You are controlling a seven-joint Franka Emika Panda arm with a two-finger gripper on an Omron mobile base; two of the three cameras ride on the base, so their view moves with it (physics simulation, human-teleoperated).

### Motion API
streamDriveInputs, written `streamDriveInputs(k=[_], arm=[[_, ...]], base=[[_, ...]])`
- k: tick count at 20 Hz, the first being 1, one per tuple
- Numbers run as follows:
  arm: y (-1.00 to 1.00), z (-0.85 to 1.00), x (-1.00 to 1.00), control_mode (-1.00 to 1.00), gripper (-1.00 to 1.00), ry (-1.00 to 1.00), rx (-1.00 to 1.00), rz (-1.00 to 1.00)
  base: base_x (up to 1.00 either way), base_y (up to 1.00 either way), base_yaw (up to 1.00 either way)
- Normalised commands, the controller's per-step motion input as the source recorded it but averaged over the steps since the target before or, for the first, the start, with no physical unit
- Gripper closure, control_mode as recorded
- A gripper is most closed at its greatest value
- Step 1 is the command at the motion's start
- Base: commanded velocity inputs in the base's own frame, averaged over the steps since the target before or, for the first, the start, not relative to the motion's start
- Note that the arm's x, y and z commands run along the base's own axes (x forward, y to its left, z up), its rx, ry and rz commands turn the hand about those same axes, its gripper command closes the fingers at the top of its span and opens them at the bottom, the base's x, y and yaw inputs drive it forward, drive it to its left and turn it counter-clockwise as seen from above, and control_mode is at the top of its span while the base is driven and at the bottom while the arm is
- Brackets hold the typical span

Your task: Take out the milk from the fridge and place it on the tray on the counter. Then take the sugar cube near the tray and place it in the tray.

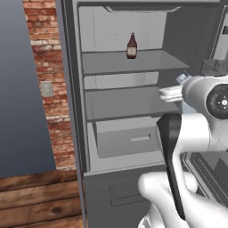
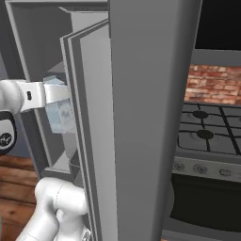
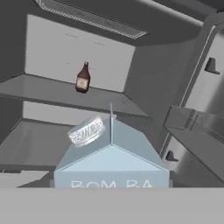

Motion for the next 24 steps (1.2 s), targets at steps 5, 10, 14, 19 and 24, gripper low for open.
streamDriveInputs(k=[5, 10, 14, 19, 24], arm=[[0.00, -0.27, -0.02, -1.00, 1.00, 0.01, 0.06, 0.14], [0.01, -0.17, -0.04, -1.00, 1.00, 0.00, 0.10, 0.10], [0.05, -0.29, 0.00, -1.00, 1.00, 0.00, 0.10, 0.04], [0.00, -0.25, 0.00, -1.00, 1.00, 0.00, 0.11, 0.02], [0.00, -0.11, -0.20, 1.00, 1.00, 0.00, 0.09, 0.01]], base=[[0.00, 0.00, 0.00], [0.00, 0.00, 0.00], [0.00, 0.00, 0.00], [0.00, 0.00, 0.00], [-0.19, 0.00, 0.00]])
